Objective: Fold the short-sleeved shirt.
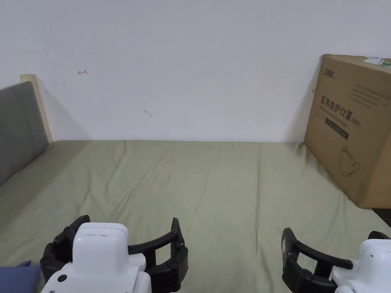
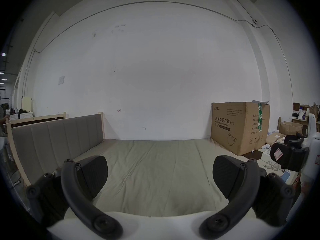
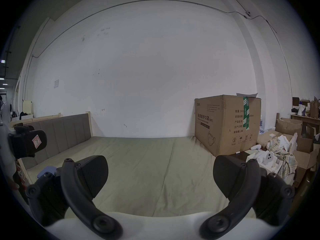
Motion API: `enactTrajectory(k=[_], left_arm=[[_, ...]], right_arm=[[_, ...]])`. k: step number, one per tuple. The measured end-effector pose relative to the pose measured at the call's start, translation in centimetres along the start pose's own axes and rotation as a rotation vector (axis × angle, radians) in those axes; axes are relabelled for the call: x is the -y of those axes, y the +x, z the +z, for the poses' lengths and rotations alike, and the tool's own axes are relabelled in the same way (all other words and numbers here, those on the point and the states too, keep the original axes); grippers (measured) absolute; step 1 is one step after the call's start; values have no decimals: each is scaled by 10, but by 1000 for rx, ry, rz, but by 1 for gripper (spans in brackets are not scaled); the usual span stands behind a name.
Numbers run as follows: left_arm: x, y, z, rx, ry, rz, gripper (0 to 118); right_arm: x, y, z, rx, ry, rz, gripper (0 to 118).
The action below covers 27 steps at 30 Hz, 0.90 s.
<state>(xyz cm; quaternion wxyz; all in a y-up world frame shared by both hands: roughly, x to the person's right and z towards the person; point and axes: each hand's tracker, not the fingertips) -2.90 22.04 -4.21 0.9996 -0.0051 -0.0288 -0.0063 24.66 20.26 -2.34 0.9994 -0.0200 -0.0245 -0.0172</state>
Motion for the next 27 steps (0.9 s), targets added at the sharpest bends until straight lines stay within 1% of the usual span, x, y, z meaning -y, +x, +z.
enactTrajectory(k=[17, 27], left_arm=[[-3, -1, -1, 5, -1, 4, 118], [-6, -4, 0, -4, 4, 13, 118]], right_arm=[[2, -1, -1, 2, -15, -13, 118], [2, -6, -3, -16, -31, 9, 118]])
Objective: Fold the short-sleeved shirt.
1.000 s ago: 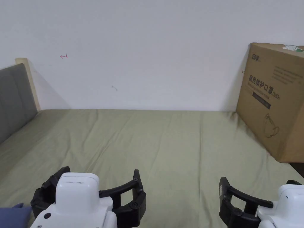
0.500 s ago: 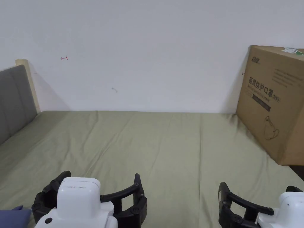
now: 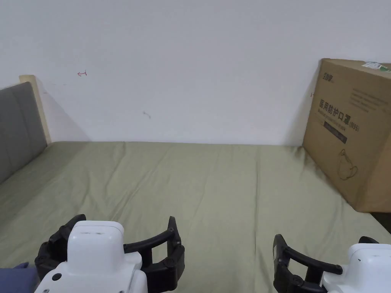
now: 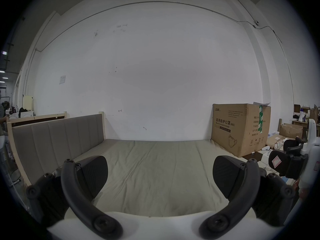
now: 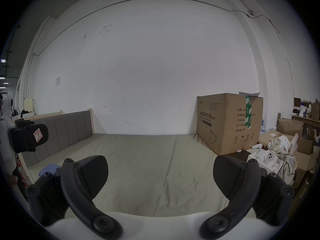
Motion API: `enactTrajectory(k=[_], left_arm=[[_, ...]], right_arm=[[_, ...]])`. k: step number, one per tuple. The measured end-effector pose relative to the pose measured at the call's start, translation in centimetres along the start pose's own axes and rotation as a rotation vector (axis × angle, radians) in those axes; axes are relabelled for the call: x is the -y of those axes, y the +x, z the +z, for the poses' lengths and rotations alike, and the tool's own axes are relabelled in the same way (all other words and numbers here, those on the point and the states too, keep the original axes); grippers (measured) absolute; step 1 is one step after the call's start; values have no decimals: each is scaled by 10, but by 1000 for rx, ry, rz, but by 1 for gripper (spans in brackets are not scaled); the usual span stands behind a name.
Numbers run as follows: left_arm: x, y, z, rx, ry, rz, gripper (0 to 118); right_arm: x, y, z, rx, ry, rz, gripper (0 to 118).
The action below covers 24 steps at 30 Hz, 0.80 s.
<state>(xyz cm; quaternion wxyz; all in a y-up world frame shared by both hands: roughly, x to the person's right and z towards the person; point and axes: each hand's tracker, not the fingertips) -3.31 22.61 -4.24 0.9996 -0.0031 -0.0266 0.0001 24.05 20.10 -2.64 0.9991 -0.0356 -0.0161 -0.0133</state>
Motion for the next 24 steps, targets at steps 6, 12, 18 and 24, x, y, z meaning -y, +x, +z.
enactTrajectory(k=[6, 12, 18, 24], left_arm=[[-1, -3, -2, 2, -6, 16, 118], [-1, -7, -3, 15, -14, 34, 118], [1, -3, -2, 14, -16, 8, 118], [3, 0, -3, 79, -44, 41, 118]], right_arm=[[-2, -3, -1, -8, 2, 8, 118], [-1, -5, -2, -10, -6, 11, 118], [0, -7, -3, -11, -16, 16, 118], [2, -8, -5, -8, -27, 16, 118]])
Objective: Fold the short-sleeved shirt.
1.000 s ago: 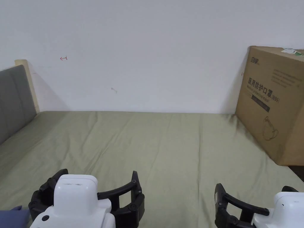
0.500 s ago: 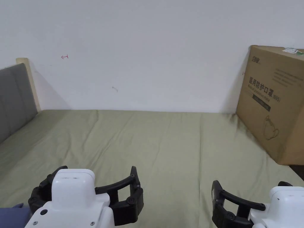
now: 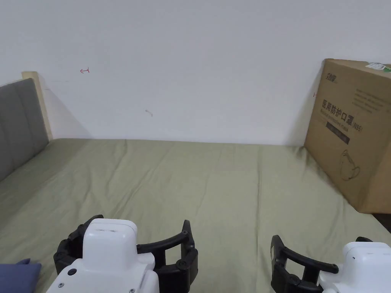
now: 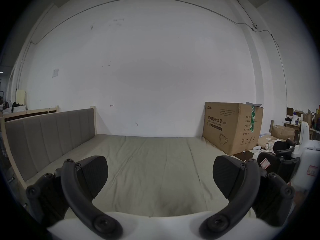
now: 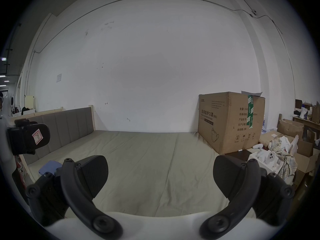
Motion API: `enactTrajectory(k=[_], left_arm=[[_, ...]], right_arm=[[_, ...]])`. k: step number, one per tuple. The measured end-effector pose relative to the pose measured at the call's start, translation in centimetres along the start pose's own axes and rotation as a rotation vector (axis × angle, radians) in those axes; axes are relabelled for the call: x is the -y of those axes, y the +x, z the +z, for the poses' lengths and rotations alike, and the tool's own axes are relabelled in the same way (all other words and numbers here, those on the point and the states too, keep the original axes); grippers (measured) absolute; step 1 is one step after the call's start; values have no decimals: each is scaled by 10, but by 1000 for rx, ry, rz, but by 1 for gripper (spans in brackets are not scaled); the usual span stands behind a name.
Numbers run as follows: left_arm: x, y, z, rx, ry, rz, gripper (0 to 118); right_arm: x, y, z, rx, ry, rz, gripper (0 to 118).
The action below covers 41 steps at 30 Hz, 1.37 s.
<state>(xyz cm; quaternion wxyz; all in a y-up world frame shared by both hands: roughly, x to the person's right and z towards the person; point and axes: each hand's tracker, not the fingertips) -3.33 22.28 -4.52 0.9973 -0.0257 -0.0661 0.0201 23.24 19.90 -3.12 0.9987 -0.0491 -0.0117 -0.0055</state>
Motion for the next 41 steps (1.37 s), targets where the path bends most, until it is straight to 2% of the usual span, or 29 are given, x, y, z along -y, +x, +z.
enactTrajectory(k=[4, 11, 17, 29, 41], left_arm=[[-2, 4, -1, 2, -10, 12, 118], [-2, 16, -6, -54, -36, -66, 118], [-2, 10, -5, 7, -41, 31, 118], [1, 21, -12, 10, -60, -23, 118], [5, 16, -23, 25, -89, 46, 118]], right_arm=[[1, 1, 0, -3, -5, 2, 118], [3, 6, -3, 14, -21, -13, 118], [5, 10, -5, 21, -33, -27, 118], [12, 14, -12, 31, -59, -39, 118], [18, 15, -20, 30, -80, -36, 118]])
